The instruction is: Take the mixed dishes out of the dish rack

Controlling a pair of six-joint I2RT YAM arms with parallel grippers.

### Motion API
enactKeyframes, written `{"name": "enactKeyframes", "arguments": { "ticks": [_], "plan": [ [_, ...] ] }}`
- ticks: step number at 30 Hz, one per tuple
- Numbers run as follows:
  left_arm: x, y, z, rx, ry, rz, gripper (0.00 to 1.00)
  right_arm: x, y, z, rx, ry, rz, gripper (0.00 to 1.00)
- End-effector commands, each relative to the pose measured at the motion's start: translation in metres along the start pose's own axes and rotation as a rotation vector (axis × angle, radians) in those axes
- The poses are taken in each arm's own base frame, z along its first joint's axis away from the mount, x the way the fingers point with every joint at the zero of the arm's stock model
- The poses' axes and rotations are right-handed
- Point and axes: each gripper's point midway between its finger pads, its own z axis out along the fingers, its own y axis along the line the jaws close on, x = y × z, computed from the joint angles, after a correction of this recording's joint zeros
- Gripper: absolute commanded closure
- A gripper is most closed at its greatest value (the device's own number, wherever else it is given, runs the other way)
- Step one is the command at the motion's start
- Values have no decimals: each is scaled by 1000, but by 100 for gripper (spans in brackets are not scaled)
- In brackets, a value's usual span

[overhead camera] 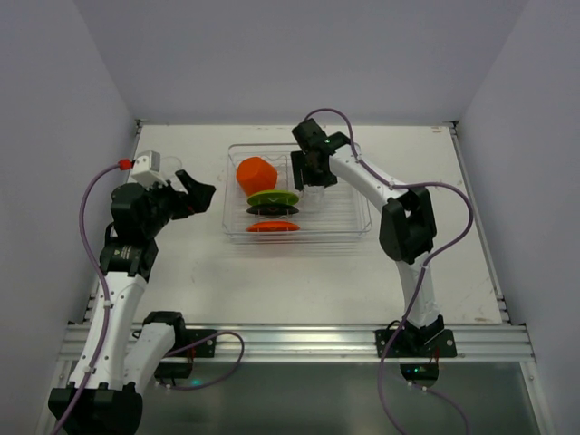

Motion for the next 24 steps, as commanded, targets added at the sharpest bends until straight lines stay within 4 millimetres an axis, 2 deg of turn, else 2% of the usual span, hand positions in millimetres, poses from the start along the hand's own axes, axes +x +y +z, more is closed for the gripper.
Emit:
{"name": "enactKeyframes", "arguments": {
  "ticks": [1,3,4,6,7,9,10,12,17,22,23,24],
  "plan": [
    [-9,-10,1,49,-28,31,0,-26,-13,-44,24,-105,17,89],
    [-10,-12,1,59,-28,31,0,-31,-16,-60,17,-133,23,98],
    [-10,-14,0,68,-29,31,0,-33,-17,-65,16,-144,26,100],
    [-12,-17,0,83,-31,33,0,-33,-21,-73,20,-158,30,100],
    [-12,-20,0,95,-27,31,0,-37,-24,-84,13,-179,37,100],
    [-14,-23,-1,107,-27,32,0,-37,-27,-94,-2,-189,43,100],
    [-14,-25,-1,120,-23,33,0,-40,-29,-108,-13,-215,51,100],
    [-15,-28,-1,129,-20,32,0,-39,-32,-116,-21,-229,55,100],
    [-17,-49,-4,247,-22,36,0,-35,-32,-160,-117,-309,69,100],
    [-11,-77,-10,421,15,20,0,-30,-11,-205,-339,-407,59,100],
    [-14,-82,-12,453,5,27,0,-21,-9,-207,-372,-402,52,100],
    [-10,-88,-15,493,31,12,0,-23,-2,-232,-454,-460,43,100]
  ]
}}
